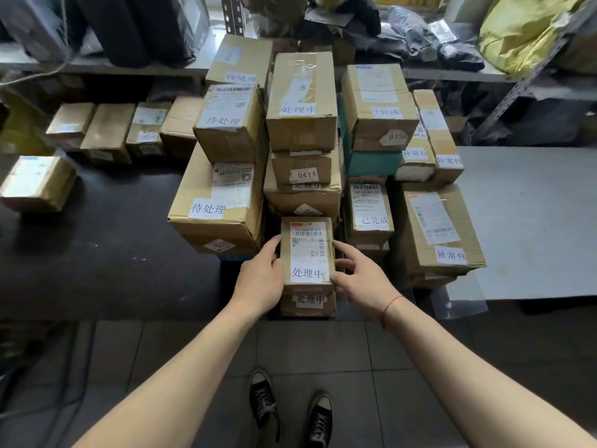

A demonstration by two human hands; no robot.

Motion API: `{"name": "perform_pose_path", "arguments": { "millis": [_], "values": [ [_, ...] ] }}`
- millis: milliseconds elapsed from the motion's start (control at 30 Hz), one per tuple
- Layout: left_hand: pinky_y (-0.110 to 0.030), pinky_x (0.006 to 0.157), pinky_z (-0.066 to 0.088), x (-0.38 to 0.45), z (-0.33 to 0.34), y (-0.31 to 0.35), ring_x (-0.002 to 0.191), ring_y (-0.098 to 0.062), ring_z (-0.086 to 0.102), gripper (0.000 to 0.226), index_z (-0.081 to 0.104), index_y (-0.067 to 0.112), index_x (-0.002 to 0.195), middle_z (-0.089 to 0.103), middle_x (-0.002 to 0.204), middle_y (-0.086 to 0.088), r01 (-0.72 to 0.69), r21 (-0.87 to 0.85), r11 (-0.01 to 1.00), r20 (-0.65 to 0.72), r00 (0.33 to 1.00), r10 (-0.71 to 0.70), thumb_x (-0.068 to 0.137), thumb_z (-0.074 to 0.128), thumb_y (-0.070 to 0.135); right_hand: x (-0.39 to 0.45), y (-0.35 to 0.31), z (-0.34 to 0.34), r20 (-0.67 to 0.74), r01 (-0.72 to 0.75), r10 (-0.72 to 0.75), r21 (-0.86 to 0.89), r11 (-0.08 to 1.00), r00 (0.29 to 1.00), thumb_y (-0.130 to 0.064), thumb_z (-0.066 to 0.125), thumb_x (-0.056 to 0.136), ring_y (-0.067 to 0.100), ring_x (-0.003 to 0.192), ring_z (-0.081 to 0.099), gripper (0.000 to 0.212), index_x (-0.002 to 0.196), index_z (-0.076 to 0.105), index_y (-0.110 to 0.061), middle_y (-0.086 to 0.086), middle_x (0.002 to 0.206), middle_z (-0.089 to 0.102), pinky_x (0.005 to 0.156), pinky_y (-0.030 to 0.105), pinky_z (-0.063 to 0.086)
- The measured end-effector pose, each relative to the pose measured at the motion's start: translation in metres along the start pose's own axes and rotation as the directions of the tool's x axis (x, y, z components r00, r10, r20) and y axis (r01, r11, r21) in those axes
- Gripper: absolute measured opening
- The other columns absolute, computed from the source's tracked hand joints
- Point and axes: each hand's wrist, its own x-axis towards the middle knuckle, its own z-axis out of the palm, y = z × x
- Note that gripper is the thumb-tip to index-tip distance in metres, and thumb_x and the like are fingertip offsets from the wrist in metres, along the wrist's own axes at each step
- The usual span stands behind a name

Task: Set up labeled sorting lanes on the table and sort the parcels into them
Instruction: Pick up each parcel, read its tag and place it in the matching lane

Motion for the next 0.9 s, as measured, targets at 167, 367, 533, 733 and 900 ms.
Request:
{"name": "perform_pose_path", "arguments": {
  "millis": [167,367,533,733,900],
  "values": [
    [0.007,0.062,0.038,-0.003,0.000,-0.002,0.104,0.004,0.052,0.050,0.038,0.037,0.161,0.064,0.140,0.007,-0.016,-0.017,1.000,0.018,1.000,0.016,0.113,0.041,0.024,-0.003,0.002,0.001,-0.009,0.004,-0.004,-0.047,0.999,1.000,-0.028,0.073,0.097,0.019,0.129,0.063,0.073,0.159,0.037,-0.044,-0.003,0.145,0.061,0.102,0.046,0.059],
    [-0.006,0.085,0.041,-0.010,-0.005,-0.001,0.131,-0.013,0.059,0.052,0.042,0.033,0.160,0.062,0.147,0.001,-0.054,0.084,0.995,0.028,0.998,0.052,0.109,0.050,0.027,-0.012,-0.005,0.001,-0.044,0.004,-0.008,-0.104,0.995,0.999,-0.027,0.074,0.097,0.017,0.120,0.064,0.066,0.156,0.044,-0.033,-0.012,0.124,0.060,0.096,0.043,0.062],
    [-0.040,0.107,0.052,-0.028,-0.014,0.016,0.128,-0.022,0.063,0.050,0.050,0.021,0.155,0.064,0.145,-0.003,-0.153,0.287,0.946,0.023,0.988,0.153,0.107,0.053,0.033,-0.025,-0.022,-0.006,-0.136,0.070,-0.099,-0.204,0.976,0.986,-0.030,0.072,0.099,0.012,0.107,0.062,0.050,0.145,0.056,-0.024,-0.008,0.116,0.063,0.083,0.019,0.049],
    [-0.044,0.100,0.055,-0.060,-0.044,0.025,0.119,-0.021,0.068,0.036,0.069,0.028,0.137,0.074,0.127,0.004,-0.223,0.472,0.853,-0.055,0.958,0.281,0.104,0.057,0.039,-0.047,-0.054,0.013,-0.073,0.295,-0.342,-0.356,0.886,0.937,-0.024,0.064,0.101,0.006,0.099,0.064,0.028,0.128,0.071,-0.023,-0.006,0.117,0.071,0.083,0.013,0.048],
    [-0.040,0.089,0.056,-0.077,-0.096,-0.001,0.109,-0.028,0.069,0.027,0.076,0.029,0.123,0.076,0.116,0.002,-0.185,0.580,0.793,-0.180,0.921,0.346,0.099,0.064,0.037,-0.054,-0.083,0.062,0.021,0.490,-0.564,-0.522,0.698,0.826,-0.021,0.064,0.098,0.019,0.101,0.064,0.021,0.116,0.076,-0.021,-0.002,0.107,0.070,0.092,0.036,0.055]
  ]
}}
